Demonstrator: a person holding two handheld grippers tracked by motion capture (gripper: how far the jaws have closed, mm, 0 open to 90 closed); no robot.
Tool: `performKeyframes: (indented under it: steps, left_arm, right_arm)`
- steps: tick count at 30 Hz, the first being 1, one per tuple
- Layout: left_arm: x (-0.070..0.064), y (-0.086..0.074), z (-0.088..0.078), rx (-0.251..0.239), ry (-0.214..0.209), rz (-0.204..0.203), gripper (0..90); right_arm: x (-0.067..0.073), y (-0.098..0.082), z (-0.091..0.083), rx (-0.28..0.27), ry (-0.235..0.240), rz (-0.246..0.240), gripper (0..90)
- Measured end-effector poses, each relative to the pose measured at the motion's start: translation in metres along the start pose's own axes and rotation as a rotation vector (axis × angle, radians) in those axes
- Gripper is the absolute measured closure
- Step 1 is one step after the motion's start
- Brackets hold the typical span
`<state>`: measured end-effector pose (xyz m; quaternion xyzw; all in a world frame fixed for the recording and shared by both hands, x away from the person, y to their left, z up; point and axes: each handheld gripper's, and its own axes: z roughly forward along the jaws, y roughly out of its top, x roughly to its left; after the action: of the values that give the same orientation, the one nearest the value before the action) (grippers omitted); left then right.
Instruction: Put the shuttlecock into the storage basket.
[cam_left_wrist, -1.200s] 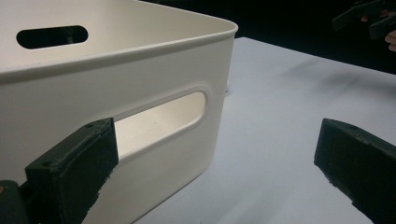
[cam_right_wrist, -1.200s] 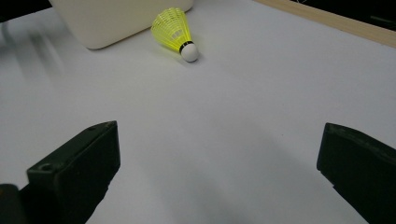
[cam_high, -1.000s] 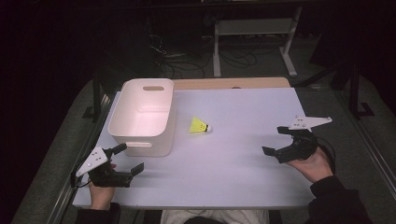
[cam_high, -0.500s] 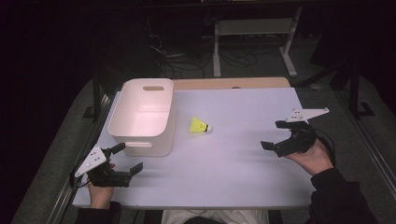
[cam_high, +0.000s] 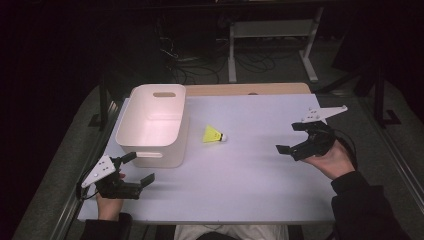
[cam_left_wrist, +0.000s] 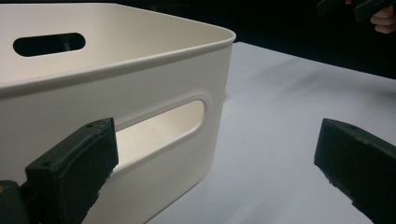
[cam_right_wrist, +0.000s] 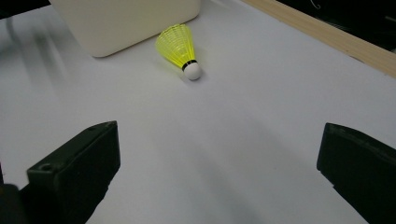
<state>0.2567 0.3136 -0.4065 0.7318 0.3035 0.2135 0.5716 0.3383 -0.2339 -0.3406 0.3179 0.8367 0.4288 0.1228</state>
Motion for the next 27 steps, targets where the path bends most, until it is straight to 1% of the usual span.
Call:
performKeyframes:
  steps: [3, 4, 5, 6, 10, 11, 14, 19, 27]
  left_arm:
    - [0.000, 0.000, 0.001, -0.001, 0.000, -0.002, 0.0]
    - [0.000, 0.000, 0.001, -0.001, -0.001, -0.002, 0.0]
    - [0.000, 0.000, 0.001, -0.001, -0.001, -0.002, 0.0]
    - [0.001, 0.000, 0.001, -0.001, -0.001, -0.001, 0.0]
    - [0.001, 0.000, 0.001, -0.001, -0.002, -0.001, 0.0]
    - [0.001, 0.000, 0.001, -0.001, -0.002, -0.001, 0.0]
    - [0.001, 0.000, 0.002, -0.001, -0.004, -0.002, 0.0]
    - [0.001, 0.000, 0.002, -0.001, -0.005, -0.002, 0.0]
    - [0.002, 0.001, 0.003, -0.003, -0.008, -0.003, 0.0]
  right_arm:
    - [-0.001, 0.005, 0.002, 0.008, 0.002, -0.009, 0.0]
    - [-0.001, 0.011, 0.004, 0.013, 0.005, -0.019, 0.0]
    - [-0.001, 0.011, 0.004, 0.013, 0.005, -0.019, 0.0]
    - [-0.002, 0.017, 0.007, 0.019, 0.012, -0.028, 0.0]
    - [-0.001, 0.028, 0.013, 0.033, 0.018, -0.048, 0.0]
    - [-0.001, 0.028, 0.013, 0.033, 0.018, -0.048, 0.0]
    - [0.001, 0.039, 0.019, 0.041, 0.028, -0.068, 0.0]
    - [0.002, 0.047, 0.025, 0.055, 0.039, -0.084, 0.0]
    - [0.000, 0.056, 0.032, 0.066, 0.053, -0.086, 0.0]
